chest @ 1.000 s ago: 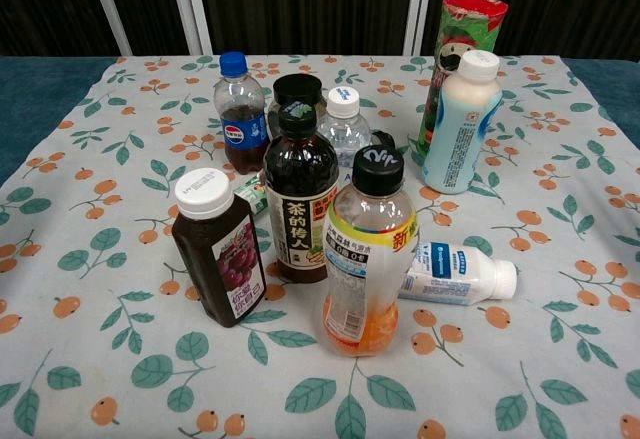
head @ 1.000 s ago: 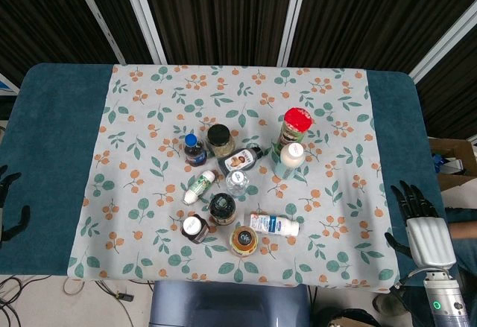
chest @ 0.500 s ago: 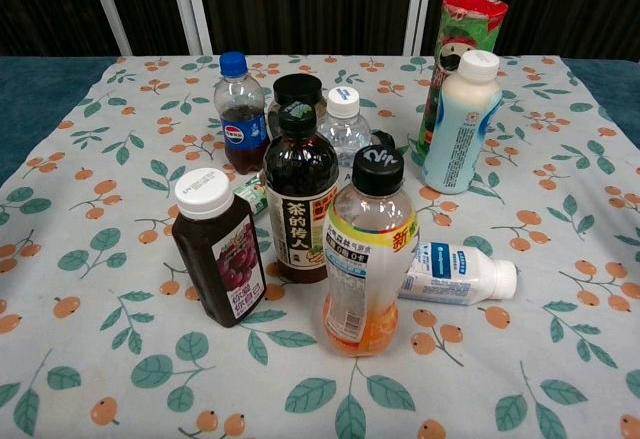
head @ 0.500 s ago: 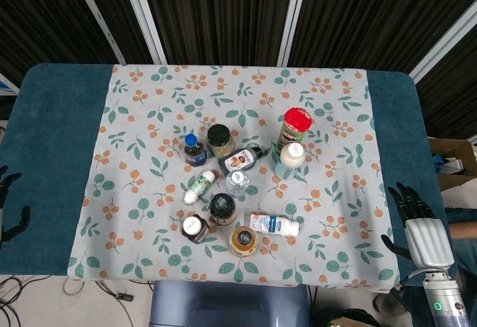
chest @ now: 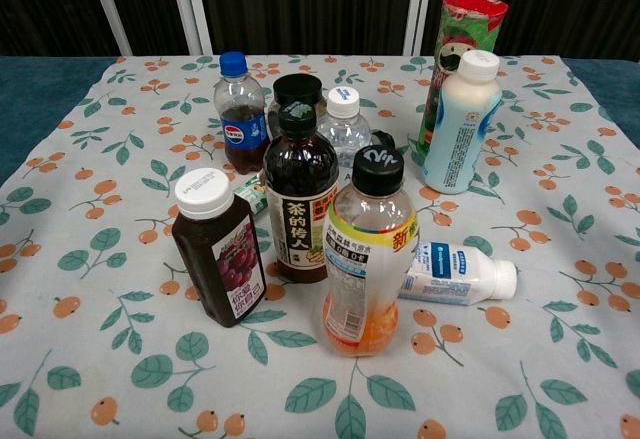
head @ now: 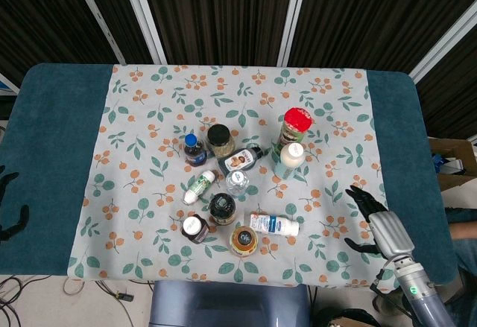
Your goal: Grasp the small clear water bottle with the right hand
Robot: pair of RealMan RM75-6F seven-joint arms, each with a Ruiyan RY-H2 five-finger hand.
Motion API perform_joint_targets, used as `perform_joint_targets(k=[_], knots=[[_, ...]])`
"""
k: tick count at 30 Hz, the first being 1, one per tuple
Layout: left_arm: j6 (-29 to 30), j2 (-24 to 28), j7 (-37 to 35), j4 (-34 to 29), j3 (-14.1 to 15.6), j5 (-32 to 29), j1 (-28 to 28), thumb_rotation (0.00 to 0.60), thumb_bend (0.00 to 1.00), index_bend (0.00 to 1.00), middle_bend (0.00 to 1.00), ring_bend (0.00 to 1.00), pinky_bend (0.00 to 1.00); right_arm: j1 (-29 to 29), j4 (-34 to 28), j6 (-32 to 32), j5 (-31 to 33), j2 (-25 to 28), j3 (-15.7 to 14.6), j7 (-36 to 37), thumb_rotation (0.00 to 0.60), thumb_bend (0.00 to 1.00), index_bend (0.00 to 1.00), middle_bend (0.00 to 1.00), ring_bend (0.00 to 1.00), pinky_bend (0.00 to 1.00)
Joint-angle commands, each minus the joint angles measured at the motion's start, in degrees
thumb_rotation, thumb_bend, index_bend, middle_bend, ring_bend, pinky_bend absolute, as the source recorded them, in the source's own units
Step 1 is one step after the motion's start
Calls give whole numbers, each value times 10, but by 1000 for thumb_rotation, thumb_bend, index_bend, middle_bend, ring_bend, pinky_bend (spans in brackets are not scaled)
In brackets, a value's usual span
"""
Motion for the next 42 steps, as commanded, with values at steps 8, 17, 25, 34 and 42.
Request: perform_joint_targets(k=[8, 17, 25, 34, 42], knots=[[1, 1, -2, -2, 0, -3, 2, 600, 422, 161, 42, 84, 17, 79, -42, -86, 2, -22, 22, 18, 600, 265, 0, 91, 138, 231], [-1, 3, -5, -4, -2, -9, 2, 600, 422, 160, 42, 84, 17, 133, -54, -150, 28, -48, 41, 49, 600, 265, 0, 107, 144, 241], [-4, 4, -6, -8, -5, -19, 2, 600, 422, 161, 41, 84, 17, 187, -36, -205, 80, -95, 76, 21, 600, 265, 0, 109, 145, 241], [-8, 6, -5, -9, -6, -23, 1, 600, 422, 160, 42, 84, 17, 219, -28, -228, 114, -118, 96, 17, 600, 265, 0, 111, 144, 241], [-9, 6, -3, -9, -7, -27, 1, 600, 422, 160, 42, 84, 17, 248, -2, -250, 150, -142, 114, 8, 600, 265, 0, 115, 148, 241]])
